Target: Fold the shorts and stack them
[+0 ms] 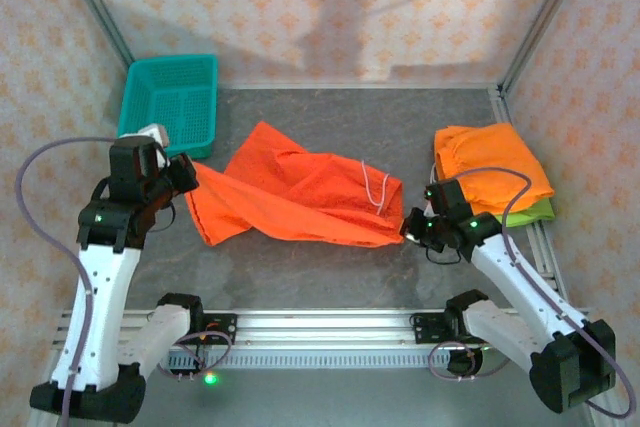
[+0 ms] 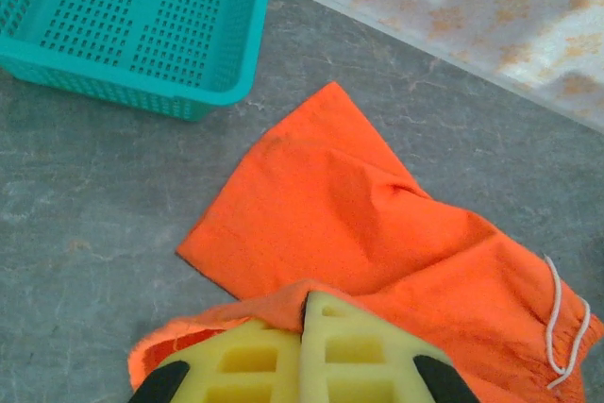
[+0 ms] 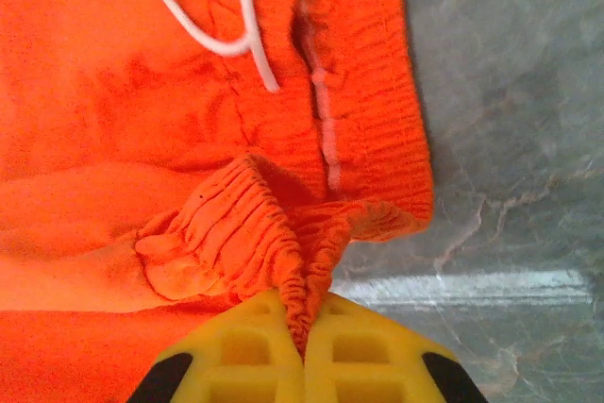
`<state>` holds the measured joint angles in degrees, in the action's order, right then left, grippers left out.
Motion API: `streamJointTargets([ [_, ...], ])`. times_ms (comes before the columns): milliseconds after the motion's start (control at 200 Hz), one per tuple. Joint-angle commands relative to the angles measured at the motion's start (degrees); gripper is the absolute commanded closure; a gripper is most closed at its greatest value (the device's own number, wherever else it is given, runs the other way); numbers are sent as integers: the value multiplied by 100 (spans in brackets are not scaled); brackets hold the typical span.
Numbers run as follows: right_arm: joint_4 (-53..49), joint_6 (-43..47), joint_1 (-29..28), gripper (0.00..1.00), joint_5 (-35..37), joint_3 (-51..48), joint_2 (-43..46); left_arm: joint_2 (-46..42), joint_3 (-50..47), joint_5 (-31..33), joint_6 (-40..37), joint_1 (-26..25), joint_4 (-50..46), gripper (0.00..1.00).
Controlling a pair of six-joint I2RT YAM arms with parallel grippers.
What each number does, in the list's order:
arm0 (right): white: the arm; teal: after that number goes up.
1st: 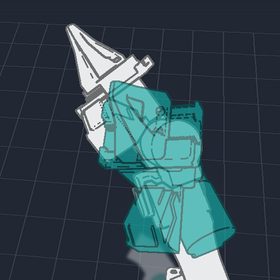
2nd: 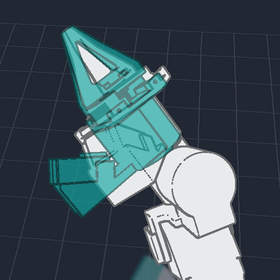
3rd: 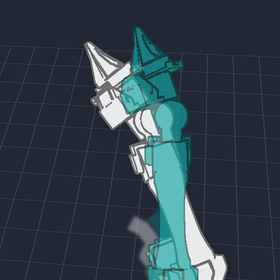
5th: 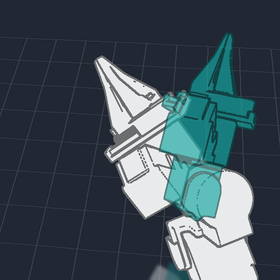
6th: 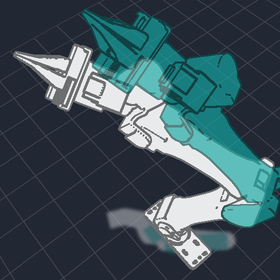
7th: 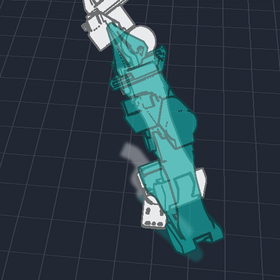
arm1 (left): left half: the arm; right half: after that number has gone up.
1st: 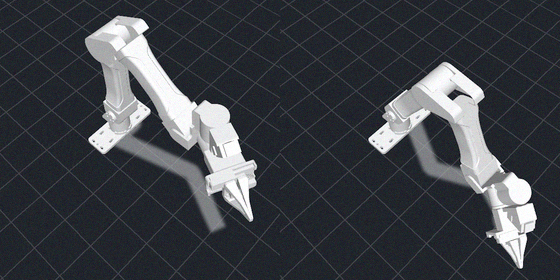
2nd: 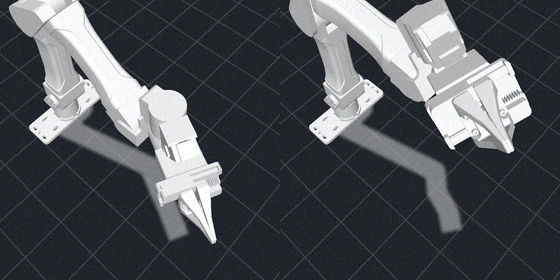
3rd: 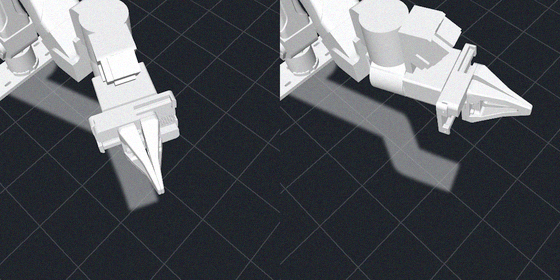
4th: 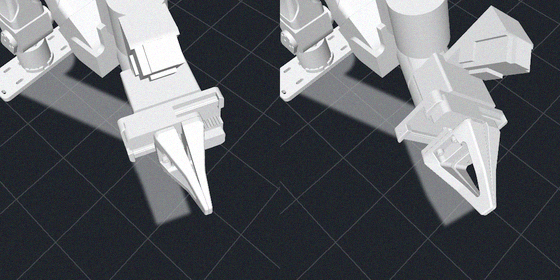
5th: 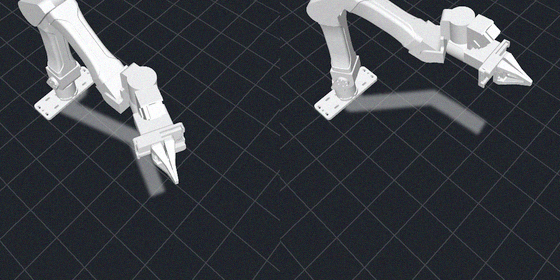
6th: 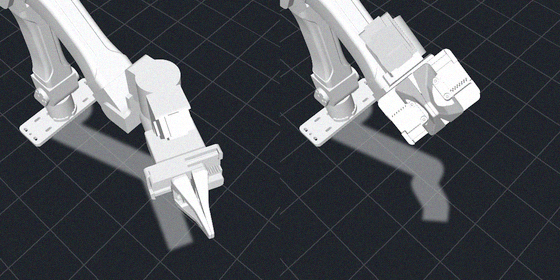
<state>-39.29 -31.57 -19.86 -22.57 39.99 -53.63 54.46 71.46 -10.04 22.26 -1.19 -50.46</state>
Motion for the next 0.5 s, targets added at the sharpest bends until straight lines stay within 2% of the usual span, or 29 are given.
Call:
streamJointTargets([
  [0, -61, -134, -8, 100, 790, 482, -122, 560, 584, 155, -247, -28, 154, 100],
  [245, 41, -13, 70, 98, 1180, 1052, -751, 1850, 1503, 310, -300, -30, 208, 100],
  [495, 313, 228, 543, 98, 812, 1711, -1602, 2478, 1859, 207, -204, -24, 477, 100],
])
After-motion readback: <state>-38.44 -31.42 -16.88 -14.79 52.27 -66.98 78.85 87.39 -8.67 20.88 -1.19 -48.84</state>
